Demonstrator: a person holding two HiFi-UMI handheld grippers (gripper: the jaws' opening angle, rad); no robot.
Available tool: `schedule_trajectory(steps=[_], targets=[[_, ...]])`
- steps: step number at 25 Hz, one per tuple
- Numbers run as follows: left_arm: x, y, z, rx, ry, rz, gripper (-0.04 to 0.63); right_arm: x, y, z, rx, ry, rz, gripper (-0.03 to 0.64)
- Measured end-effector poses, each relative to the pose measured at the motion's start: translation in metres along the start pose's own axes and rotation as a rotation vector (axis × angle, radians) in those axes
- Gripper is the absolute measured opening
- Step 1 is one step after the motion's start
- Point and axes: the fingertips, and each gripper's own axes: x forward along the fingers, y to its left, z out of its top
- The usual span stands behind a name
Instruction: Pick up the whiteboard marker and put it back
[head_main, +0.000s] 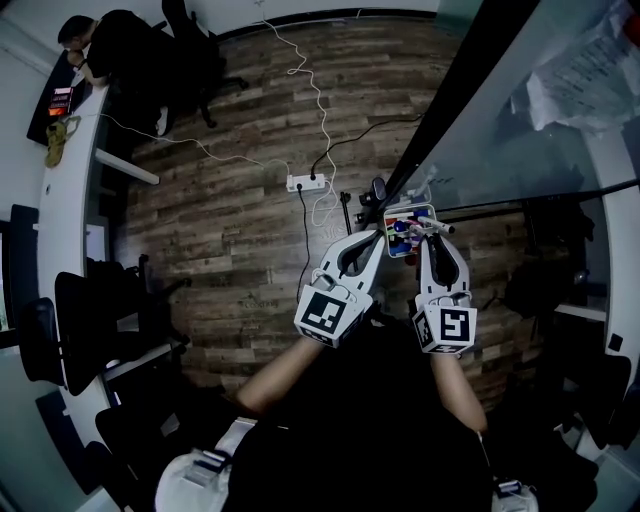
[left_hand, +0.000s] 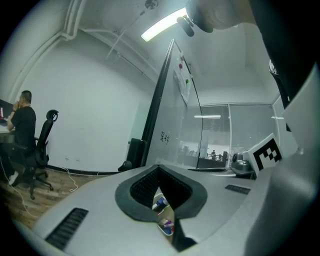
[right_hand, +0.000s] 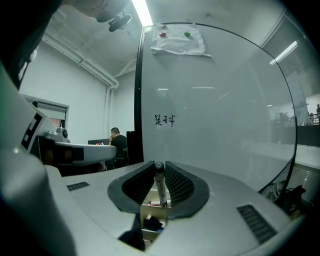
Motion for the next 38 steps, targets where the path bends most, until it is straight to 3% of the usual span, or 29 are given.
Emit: schedule_trajectory(steps=[38], targets=[[-0.002, 0.012, -0.012, -0.021, 0.024, 0.044, 0.008, 0.026, 0.004, -0.036, -0.013, 0.098, 0.034, 0.078]])
